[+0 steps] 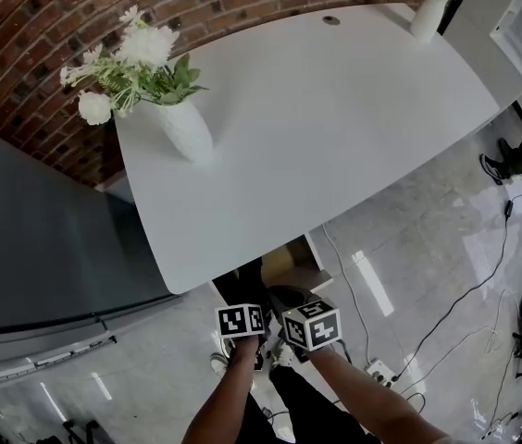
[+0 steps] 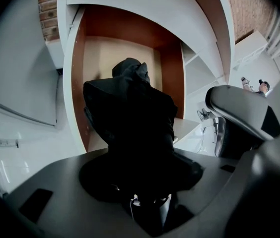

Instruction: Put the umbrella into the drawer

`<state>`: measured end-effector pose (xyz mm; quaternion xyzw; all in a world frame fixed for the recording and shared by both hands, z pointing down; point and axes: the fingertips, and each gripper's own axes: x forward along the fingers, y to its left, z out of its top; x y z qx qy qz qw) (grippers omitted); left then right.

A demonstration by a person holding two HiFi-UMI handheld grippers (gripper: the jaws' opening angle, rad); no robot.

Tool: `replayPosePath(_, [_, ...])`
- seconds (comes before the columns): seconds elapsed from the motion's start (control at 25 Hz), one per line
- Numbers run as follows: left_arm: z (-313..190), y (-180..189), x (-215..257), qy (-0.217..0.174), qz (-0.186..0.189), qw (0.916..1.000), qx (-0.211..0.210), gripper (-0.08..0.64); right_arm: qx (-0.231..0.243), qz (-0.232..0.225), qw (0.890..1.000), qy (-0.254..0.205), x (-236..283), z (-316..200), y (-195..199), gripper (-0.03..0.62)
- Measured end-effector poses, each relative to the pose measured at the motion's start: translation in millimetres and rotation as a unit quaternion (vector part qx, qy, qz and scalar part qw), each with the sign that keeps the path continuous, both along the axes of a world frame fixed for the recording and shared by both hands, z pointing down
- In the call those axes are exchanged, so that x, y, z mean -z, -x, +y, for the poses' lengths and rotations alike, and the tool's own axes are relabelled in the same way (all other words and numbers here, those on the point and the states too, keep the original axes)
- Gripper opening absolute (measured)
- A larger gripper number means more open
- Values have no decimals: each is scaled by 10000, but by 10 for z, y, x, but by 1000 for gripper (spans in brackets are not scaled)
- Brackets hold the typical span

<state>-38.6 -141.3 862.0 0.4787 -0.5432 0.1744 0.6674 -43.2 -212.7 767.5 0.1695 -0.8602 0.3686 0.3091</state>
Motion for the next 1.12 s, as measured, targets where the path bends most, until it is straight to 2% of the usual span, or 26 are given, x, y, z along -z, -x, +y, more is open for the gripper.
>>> replayPosePath(0.32, [-9, -28, -22, 98, 36, 9999, -48, 227, -117, 59, 9999, 112, -76, 2, -152, 23])
replayPosePath(0.56, [-12, -25, -28, 66, 100, 9999, -88, 230, -288, -55, 9988, 381, -59, 10, -151, 23])
replayPosePath(0.76, [3, 6, -31, -23, -56, 10000, -75, 256, -317, -87, 9986, 407, -42, 12, -139, 23])
replayPosePath(1.12, [18, -11, 11, -95, -41, 9999, 35, 261, -324, -56, 9986, 425, -49, 22, -153, 24])
